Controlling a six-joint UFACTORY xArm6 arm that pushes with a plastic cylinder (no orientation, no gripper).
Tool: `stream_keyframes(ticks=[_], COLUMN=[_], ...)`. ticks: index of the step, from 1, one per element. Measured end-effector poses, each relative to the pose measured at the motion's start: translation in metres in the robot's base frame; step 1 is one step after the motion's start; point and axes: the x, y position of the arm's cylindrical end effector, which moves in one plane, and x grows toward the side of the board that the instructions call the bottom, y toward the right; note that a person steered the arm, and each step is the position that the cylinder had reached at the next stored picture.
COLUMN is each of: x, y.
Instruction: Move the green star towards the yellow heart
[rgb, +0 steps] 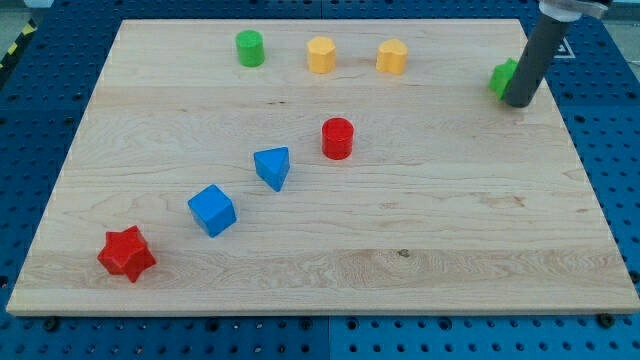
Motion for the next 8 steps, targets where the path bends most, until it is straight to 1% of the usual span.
stream_keyframes(ticks=[1, 2, 3, 4, 5, 6, 8], x=[-0.02, -0.027, -0.011, -0.026, -0.056, -0.06, -0.064], y=[0.0, 0.002, 0.028, 0.055, 0.057, 0.056, 0.027])
